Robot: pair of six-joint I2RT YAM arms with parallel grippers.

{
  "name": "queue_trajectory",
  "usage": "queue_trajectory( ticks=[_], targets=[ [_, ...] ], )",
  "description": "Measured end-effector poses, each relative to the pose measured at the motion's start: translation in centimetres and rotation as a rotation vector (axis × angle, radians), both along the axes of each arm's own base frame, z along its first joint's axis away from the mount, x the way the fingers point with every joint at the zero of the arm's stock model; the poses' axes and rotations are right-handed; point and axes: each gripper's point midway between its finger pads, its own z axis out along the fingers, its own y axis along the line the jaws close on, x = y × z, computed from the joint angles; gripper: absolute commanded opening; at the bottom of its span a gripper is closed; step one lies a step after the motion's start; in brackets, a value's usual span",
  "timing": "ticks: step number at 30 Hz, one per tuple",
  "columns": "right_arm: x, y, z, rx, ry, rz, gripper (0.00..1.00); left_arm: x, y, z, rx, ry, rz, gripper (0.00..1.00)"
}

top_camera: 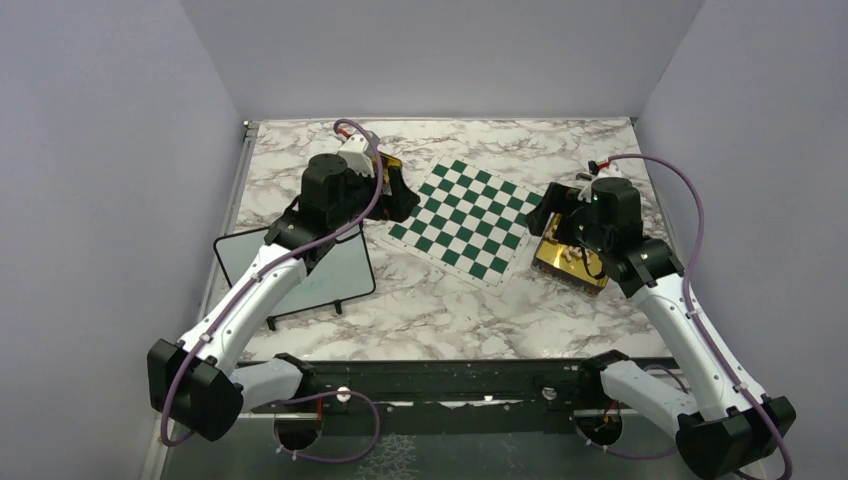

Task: Set up the chess pieces on the board
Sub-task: Pick up the chess piece from the storage box.

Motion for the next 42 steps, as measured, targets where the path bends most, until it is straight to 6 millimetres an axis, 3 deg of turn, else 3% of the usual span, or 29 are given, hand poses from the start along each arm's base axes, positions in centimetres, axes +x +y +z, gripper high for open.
queue_trajectory(
  ticks=[13,19,26,32,37,42],
  targets=[
    [0.2,0.0,-0.1,0.018,0.004,-0.026,1.0,-1.4,0.9,1.3,0.017,-0.087,-0.015,0.99],
    [0.6,-0.7,-1.1,-0.016,0.013,-0.059,0.98,-1.9,2.2,0.3,0.051,-0.116,0.019,0.99],
    [1.8,-2.5,-4.0,-0.146,0.074,-0.114,0.82,-1.7,3.0,-0.4,0.077,-0.128,0.053,0.99],
    [3.4,-4.5,-7.8,-0.28,0.184,-0.176,0.51,-1.7,2.9,-0.4,0.072,-0.129,0.052,0.99],
    [4.9,-6.1,-8.1,-0.325,0.191,-0.23,0.38,-1.8,2.9,-0.7,0.072,-0.124,0.052,0.99],
    [7.4,-7.6,-7.9,-0.338,0.179,-0.298,0.35,-1.9,2.8,-0.9,0.071,-0.121,0.05,0.99]
  ],
)
